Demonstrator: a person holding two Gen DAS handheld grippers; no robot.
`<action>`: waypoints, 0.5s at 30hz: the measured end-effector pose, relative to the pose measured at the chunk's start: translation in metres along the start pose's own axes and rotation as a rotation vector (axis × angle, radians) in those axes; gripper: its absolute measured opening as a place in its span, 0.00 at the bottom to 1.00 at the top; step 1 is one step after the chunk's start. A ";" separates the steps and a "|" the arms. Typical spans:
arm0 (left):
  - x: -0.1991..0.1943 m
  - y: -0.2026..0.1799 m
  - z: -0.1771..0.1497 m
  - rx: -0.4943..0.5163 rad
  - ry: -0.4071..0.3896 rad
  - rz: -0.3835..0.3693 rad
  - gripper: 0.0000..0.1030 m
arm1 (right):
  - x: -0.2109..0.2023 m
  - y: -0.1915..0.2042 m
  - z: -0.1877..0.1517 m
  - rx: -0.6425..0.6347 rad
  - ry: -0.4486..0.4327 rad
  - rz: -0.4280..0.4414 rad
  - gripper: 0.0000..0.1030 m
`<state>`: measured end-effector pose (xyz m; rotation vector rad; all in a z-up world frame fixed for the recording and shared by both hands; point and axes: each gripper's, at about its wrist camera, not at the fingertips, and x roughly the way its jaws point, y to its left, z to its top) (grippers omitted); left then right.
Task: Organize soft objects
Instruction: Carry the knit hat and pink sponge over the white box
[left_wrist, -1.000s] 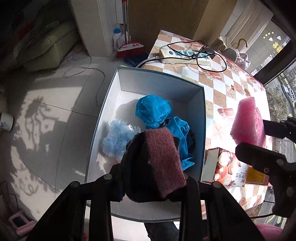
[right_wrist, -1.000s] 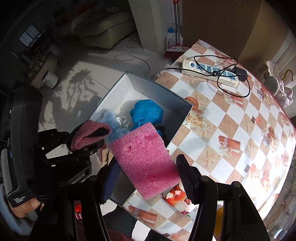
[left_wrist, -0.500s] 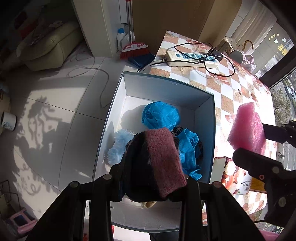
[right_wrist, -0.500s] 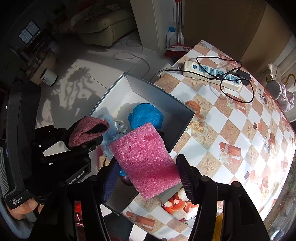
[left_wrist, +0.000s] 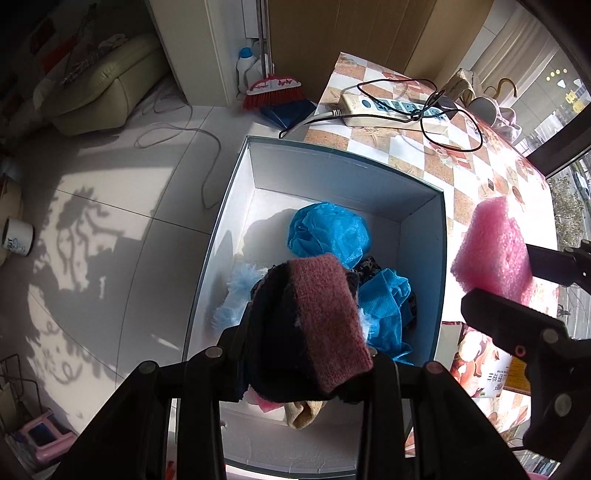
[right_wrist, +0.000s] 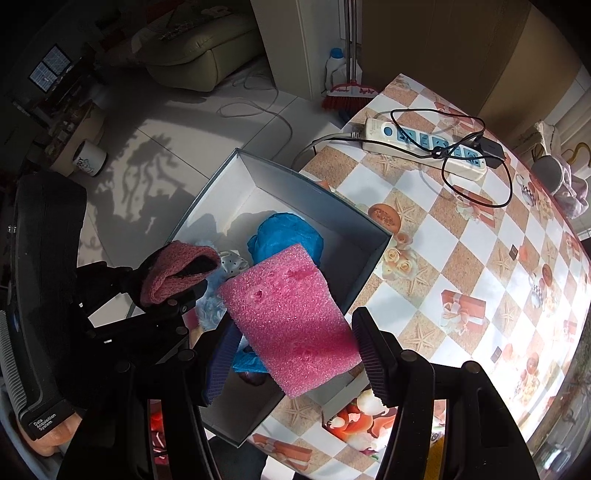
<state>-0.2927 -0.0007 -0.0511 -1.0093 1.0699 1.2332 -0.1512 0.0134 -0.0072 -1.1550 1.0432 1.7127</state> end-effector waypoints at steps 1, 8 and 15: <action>0.001 0.000 0.000 0.000 0.003 0.000 0.36 | 0.002 -0.001 0.001 0.007 0.005 0.001 0.61; 0.007 0.002 0.000 0.007 0.021 0.003 0.36 | 0.009 -0.008 0.003 0.038 0.024 0.005 0.61; 0.010 0.002 0.000 0.013 0.029 0.007 0.36 | 0.013 -0.013 0.002 0.055 0.034 0.007 0.61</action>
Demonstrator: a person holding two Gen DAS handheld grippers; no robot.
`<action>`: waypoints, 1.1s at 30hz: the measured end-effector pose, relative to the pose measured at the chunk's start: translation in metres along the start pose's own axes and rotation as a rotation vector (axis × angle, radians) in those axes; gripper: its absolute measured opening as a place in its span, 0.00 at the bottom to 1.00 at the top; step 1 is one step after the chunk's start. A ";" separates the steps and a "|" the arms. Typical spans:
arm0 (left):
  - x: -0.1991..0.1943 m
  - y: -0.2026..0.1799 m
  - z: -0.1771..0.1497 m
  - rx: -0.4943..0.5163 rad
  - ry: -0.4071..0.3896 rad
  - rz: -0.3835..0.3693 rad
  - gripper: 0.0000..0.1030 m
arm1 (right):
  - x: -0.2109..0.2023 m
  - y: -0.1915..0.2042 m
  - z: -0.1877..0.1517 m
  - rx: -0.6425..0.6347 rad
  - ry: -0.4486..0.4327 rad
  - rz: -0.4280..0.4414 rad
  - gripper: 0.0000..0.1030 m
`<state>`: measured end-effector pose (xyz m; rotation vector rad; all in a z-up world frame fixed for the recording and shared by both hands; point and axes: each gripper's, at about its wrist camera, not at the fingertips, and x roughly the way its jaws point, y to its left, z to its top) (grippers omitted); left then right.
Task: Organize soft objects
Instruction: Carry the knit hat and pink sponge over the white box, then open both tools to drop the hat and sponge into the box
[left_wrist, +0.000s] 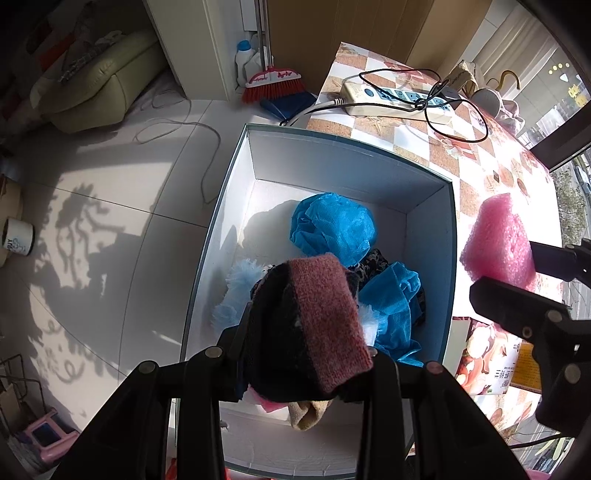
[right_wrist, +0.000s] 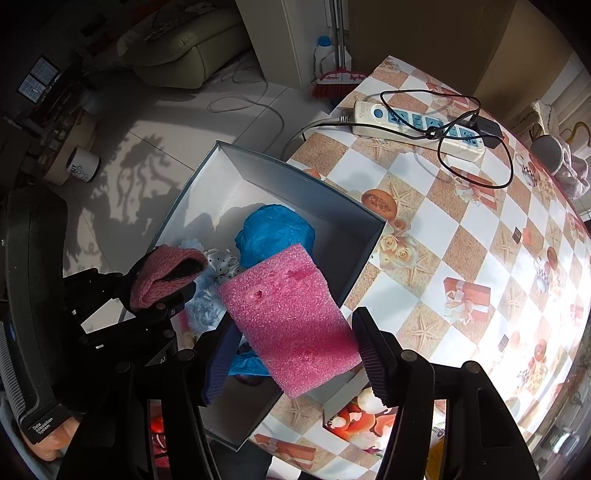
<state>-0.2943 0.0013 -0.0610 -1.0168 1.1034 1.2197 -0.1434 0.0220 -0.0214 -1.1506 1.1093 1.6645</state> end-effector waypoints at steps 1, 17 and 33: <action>0.000 0.000 0.000 -0.001 0.001 0.000 0.36 | 0.000 0.000 0.000 0.002 0.000 0.001 0.61; 0.006 0.000 0.001 0.007 0.011 0.001 0.36 | 0.004 -0.003 0.000 0.015 0.008 0.007 0.61; 0.014 -0.005 0.002 0.019 0.026 0.001 0.37 | 0.009 -0.001 0.006 0.024 0.012 0.010 0.61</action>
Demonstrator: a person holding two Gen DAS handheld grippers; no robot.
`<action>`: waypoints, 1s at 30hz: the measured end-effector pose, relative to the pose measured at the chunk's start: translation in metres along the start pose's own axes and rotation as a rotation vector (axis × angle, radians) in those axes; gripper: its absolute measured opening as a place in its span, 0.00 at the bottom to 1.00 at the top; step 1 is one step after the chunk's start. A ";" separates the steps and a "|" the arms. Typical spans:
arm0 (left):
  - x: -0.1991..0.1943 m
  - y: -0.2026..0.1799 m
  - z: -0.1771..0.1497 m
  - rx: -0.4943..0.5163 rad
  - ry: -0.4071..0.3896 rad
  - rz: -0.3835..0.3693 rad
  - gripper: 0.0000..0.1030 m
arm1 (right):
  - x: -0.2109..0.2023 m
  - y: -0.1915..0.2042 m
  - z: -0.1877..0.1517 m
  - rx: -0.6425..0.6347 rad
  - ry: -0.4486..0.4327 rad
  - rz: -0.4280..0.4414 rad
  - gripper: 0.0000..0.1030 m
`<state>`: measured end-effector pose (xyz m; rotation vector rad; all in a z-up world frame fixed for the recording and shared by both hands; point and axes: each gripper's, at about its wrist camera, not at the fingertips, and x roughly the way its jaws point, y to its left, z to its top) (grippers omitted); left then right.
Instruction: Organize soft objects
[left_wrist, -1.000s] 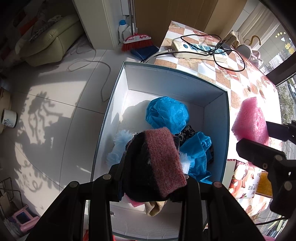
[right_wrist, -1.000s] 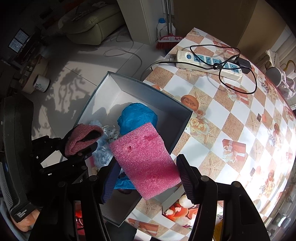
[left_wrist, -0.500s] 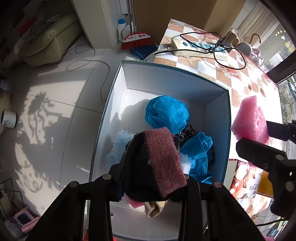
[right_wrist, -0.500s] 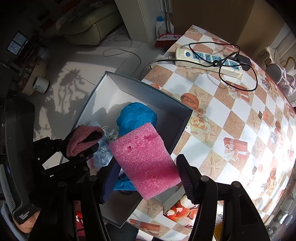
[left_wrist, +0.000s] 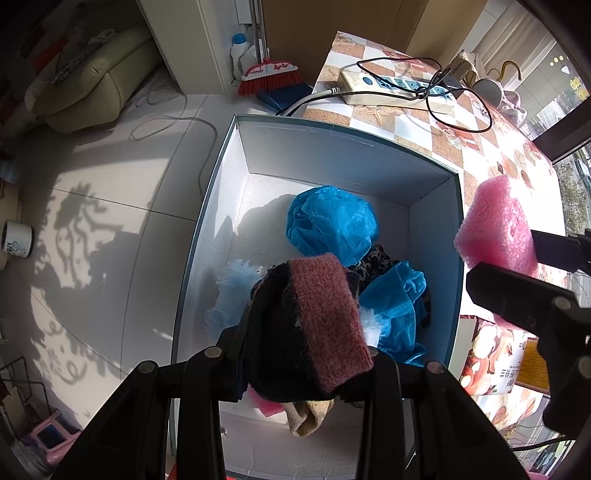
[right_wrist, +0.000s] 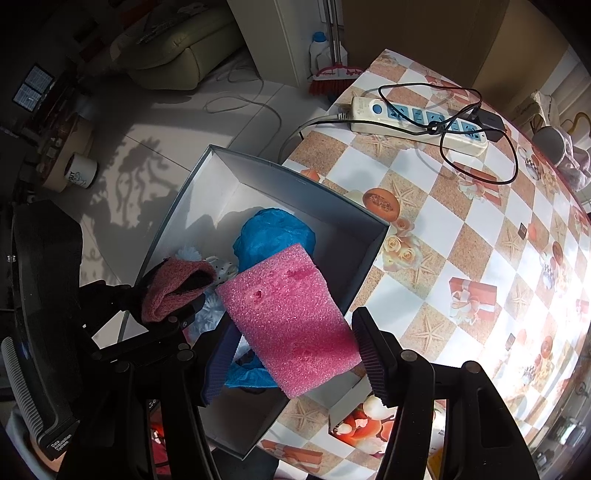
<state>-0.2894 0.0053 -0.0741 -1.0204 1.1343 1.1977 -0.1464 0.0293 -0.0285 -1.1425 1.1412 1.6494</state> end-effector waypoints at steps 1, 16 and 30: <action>0.000 0.000 -0.001 -0.001 -0.001 -0.004 0.37 | 0.000 0.000 0.000 0.000 0.000 0.000 0.61; -0.015 -0.003 -0.008 0.034 -0.080 0.002 1.00 | -0.001 -0.005 0.002 0.030 0.011 0.040 0.88; -0.051 -0.004 -0.021 0.077 -0.105 0.077 1.00 | -0.031 -0.007 -0.038 0.071 -0.018 -0.007 1.00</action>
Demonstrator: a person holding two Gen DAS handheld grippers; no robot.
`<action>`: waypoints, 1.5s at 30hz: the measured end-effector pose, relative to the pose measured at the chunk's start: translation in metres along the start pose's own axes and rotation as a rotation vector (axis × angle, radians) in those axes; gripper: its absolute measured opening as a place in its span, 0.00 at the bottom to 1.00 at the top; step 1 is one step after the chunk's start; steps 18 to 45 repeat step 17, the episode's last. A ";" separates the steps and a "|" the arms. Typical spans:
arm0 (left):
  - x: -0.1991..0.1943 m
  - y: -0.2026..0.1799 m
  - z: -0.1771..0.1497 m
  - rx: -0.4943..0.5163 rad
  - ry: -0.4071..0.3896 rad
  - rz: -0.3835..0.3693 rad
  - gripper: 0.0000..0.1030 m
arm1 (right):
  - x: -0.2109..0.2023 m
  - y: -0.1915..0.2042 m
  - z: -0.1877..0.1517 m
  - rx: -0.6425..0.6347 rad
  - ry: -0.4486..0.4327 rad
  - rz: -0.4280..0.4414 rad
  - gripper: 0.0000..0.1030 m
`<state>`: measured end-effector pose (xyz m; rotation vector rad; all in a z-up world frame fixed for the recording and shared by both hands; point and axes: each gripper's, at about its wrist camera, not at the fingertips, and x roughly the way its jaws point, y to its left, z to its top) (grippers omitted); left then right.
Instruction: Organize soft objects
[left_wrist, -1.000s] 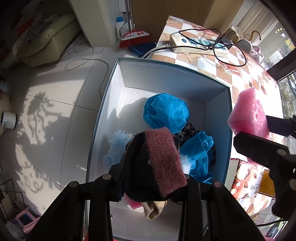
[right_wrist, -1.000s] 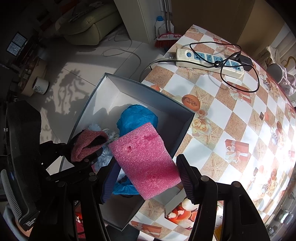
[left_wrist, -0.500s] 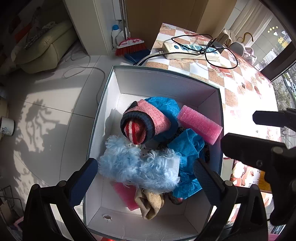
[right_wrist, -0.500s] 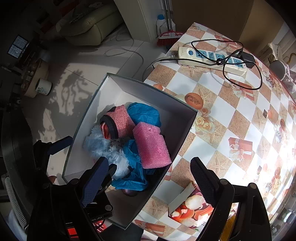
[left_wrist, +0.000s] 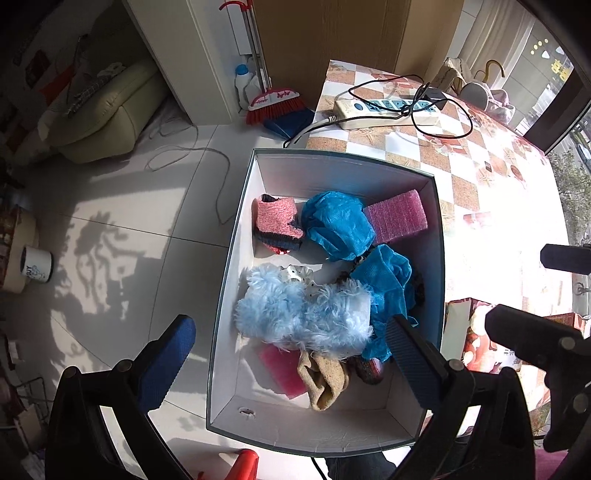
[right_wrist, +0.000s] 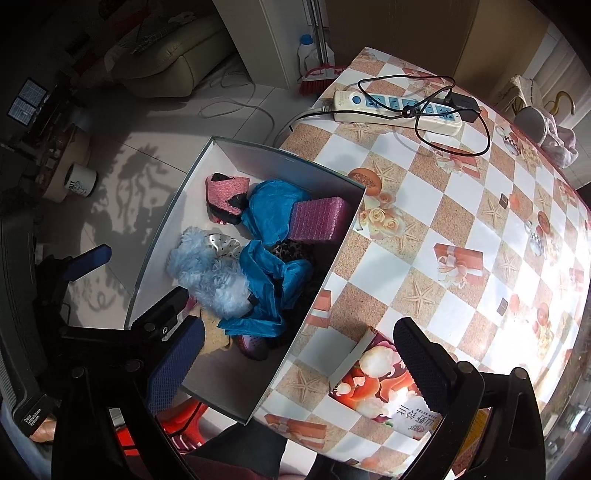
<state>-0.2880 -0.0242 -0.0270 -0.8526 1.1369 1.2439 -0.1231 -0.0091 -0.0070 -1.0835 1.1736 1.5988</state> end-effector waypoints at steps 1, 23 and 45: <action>-0.002 -0.001 -0.003 0.003 0.000 -0.001 1.00 | -0.001 0.001 -0.004 -0.004 -0.002 -0.008 1.00; -0.019 -0.001 -0.017 0.039 -0.045 -0.083 1.00 | -0.011 0.002 -0.017 0.026 -0.045 -0.044 1.00; -0.019 -0.001 -0.017 0.039 -0.045 -0.083 1.00 | -0.011 0.002 -0.017 0.026 -0.045 -0.044 1.00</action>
